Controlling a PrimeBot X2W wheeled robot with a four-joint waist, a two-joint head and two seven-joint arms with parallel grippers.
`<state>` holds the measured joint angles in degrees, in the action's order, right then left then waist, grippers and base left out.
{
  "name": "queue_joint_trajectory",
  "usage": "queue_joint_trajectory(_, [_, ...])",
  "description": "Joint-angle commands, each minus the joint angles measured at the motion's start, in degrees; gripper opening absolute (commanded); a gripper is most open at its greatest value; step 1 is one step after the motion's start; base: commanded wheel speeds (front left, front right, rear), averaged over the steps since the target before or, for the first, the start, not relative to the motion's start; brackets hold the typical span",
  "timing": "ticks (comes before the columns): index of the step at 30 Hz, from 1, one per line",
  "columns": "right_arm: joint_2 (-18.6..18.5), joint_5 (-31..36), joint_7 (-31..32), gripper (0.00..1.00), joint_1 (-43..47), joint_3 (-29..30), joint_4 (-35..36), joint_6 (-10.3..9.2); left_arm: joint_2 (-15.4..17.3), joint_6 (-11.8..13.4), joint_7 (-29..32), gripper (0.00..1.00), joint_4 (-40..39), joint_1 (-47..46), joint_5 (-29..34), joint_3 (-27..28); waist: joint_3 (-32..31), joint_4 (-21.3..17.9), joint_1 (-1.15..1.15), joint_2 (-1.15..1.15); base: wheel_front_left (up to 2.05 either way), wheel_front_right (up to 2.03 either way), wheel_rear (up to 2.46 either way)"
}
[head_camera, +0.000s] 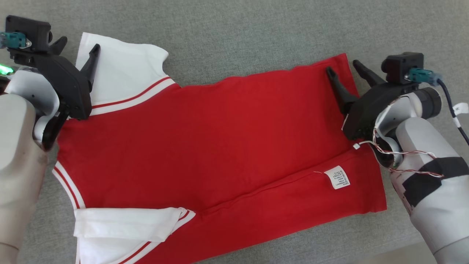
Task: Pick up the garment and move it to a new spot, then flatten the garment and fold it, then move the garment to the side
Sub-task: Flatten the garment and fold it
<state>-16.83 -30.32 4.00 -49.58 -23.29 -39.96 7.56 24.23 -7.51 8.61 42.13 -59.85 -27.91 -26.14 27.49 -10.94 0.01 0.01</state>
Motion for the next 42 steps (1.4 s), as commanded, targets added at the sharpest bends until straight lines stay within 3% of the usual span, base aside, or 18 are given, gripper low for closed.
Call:
queue_joint_trajectory(1, [0.47,-0.85,-0.20,1.00,-1.02,-1.09,-0.95,-0.16,0.27,0.11,0.08,1.00,1.11,-1.22,-0.89,-0.57,0.56,-0.42,-0.01,-0.01,0.00,0.00,0.00])
queue_joint_trajectory(9, [1.61,-3.08,0.97,1.00,-5.18,-5.34,-6.06,-0.16,-0.38,0.11,-1.03,1.00,6.74,-5.06,-3.16,-1.48,2.19,-1.16,-0.01,-0.01,0.00,0.00,0.00])
queue_joint_trajectory(10, [1.70,-3.35,1.40,0.80,-5.66,-5.84,-6.88,-0.16,-0.73,0.11,-1.22,1.00,7.44,-5.40,-3.33,-1.56,2.35,-1.22,-0.01,-0.01,0.00,0.00,0.00])
queue_joint_trajectory(11, [1.77,-3.67,1.47,0.44,-6.05,-6.26,-7.52,-0.16,-1.22,0.11,-1.19,1.00,7.98,-5.61,-3.45,-2.09,2.48,-1.25,-0.01,-0.01,0.00,0.00,0.00])
queue_joint_trajectory(12, [1.80,-3.90,1.34,0.09,-6.43,-6.63,-8.06,-0.16,-1.58,0.11,-1.17,0.65,8.56,-5.83,-3.54,-2.69,2.58,-1.23,-0.01,-0.01,0.00,0.00,0.00])
queue_joint_trajectory(13, [1.83,-4.38,0.96,0.00,-6.85,-6.78,-8.51,-0.16,-1.83,0.10,-1.34,0.44,9.06,-6.09,-3.68,-3.16,2.64,-1.15,-0.01,-0.01,0.00,0.00,0.00])
queue_joint_trajectory(14, [1.76,-4.71,0.33,0.00,-7.27,-6.87,-8.83,-0.16,-2.10,0.10,-1.59,0.44,9.43,-6.27,-3.85,-3.63,2.62,-1.02,-0.01,-0.01,0.00,0.00,0.00])
queue_joint_trajectory(15, [1.56,-4.94,-0.21,0.00,-7.57,-7.07,-9.25,-0.16,-2.43,0.10,-2.21,0.00,9.72,-6.40,-4.25,-3.92,2.46,-0.85,-0.01,-0.01,0.00,0.00,0.00])
queue_joint_trajectory(30, [-2.35,-7.14,-12.27,0.00,-5.07,-10.49,-12.98,-0.16,-3.42,0.11,-12.98,0.00,4.99,-3.17,-11.13,-7.18,-5.40,4.17,-0.01,-0.01,0.00,0.00,0.00])
queue_joint_trajectory(37, [-5.14,-8.41,-17.41,0.00,0.49,-12.35,-12.84,-0.16,-1.26,0.57,-18.65,0.00,-6.90,7.45,-14.83,-6.47,-10.22,7.11,-0.01,-0.01,0.00,0.00,0.00])
queue_joint_trajectory(42, [-6.80,-9.32,-18.81,0.00,4.38,-12.38,-11.76,-0.16,-0.14,3.67,-19.90,0.00,-17.85,17.35,-16.89,-5.57,-12.29,8.42,-0.01,-0.01,0.00,0.00,0.00])
